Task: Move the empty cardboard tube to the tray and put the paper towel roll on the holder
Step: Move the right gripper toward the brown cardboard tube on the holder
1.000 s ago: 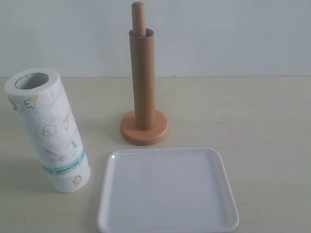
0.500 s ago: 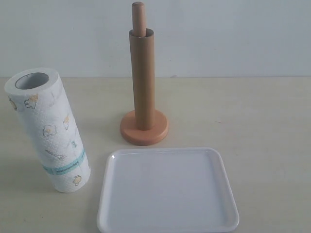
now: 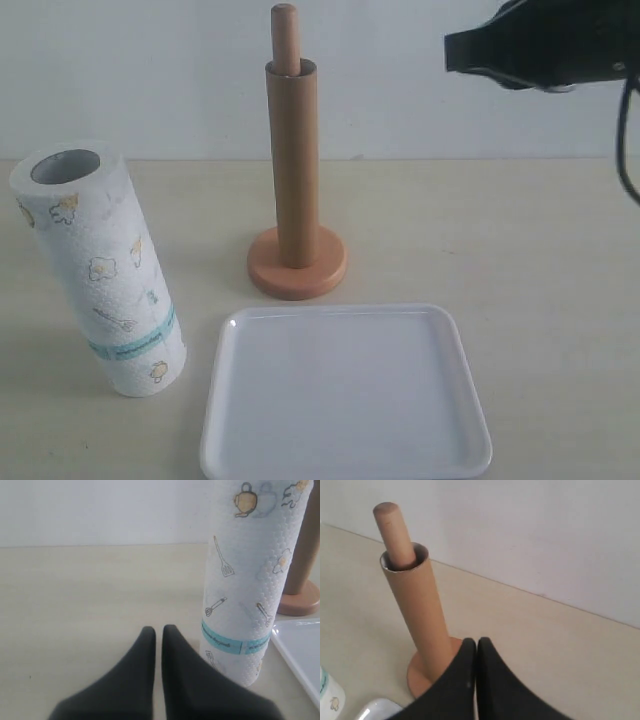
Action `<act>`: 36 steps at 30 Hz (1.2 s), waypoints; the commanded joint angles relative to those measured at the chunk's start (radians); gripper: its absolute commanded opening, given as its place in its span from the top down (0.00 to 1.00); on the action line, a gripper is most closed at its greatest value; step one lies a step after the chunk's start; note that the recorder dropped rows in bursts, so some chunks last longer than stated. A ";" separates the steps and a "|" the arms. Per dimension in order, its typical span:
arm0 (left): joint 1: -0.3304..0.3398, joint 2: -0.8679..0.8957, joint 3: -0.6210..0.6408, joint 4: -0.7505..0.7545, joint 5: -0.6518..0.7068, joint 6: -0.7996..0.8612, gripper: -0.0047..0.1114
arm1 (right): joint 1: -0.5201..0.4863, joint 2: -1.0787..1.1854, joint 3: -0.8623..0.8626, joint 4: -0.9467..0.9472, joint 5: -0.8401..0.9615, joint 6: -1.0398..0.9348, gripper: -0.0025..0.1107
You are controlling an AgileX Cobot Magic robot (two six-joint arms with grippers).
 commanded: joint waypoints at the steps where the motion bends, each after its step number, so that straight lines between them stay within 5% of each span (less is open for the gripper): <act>1: 0.003 -0.002 0.004 -0.005 0.001 0.001 0.92 | 0.032 0.110 -0.002 0.374 -0.011 -0.458 0.98; 4: 0.003 -0.002 0.004 -0.005 0.001 0.001 0.92 | 0.140 0.187 -0.002 0.541 -0.162 -0.693 0.98; 9: 0.003 -0.002 0.004 -0.005 0.001 0.001 0.92 | 0.216 0.280 -0.003 0.552 -0.263 -0.829 0.98; 13: 0.003 -0.002 0.004 -0.005 0.001 0.001 0.92 | 0.216 0.335 -0.035 0.566 -0.254 -0.754 0.85; 16: 0.003 -0.002 0.004 -0.005 0.001 0.001 0.92 | 0.216 0.336 -0.059 0.599 -0.193 -0.693 0.67; 19: 0.003 -0.002 0.004 -0.005 0.001 0.001 0.92 | 0.216 0.338 -0.059 0.747 -0.050 -0.934 0.64; 36: 0.003 -0.002 0.004 -0.005 0.001 0.001 0.92 | 0.214 0.338 -0.070 0.747 -0.247 -0.591 0.64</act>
